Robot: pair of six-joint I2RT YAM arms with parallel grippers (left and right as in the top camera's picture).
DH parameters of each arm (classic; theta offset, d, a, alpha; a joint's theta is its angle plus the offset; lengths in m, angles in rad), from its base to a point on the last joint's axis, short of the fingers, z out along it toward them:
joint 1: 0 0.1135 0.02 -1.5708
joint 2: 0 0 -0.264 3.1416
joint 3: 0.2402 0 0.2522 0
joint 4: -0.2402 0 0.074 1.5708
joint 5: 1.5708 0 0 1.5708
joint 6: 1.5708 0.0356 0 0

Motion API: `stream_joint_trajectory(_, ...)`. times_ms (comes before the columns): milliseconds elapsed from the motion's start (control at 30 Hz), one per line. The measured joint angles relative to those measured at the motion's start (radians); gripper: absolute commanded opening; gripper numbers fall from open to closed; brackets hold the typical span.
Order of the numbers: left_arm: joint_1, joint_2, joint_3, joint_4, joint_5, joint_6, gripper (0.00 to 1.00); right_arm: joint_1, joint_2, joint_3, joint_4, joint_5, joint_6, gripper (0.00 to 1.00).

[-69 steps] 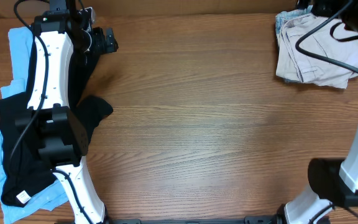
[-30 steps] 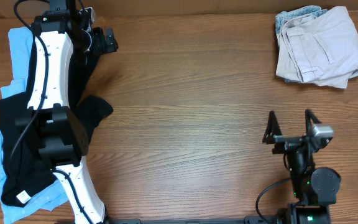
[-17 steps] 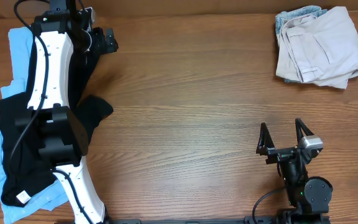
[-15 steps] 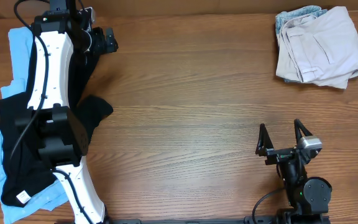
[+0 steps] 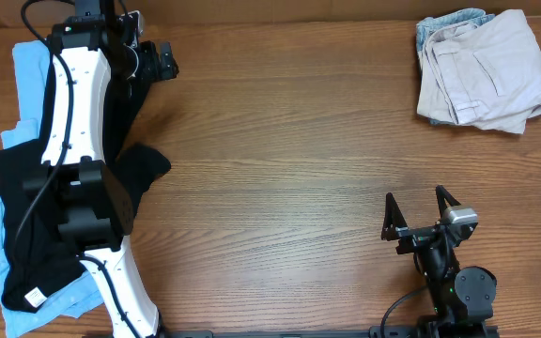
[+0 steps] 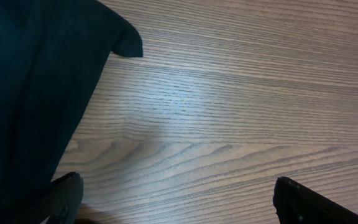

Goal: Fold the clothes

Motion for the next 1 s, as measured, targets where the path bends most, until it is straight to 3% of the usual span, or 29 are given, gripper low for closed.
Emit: stream_joint_trajectory(1000,-0.012,-0.063,-0.017,0.0,-0.004,0.0,1.0,0.006,0.0,0.0,0.0,0.0,0.001,1.0)
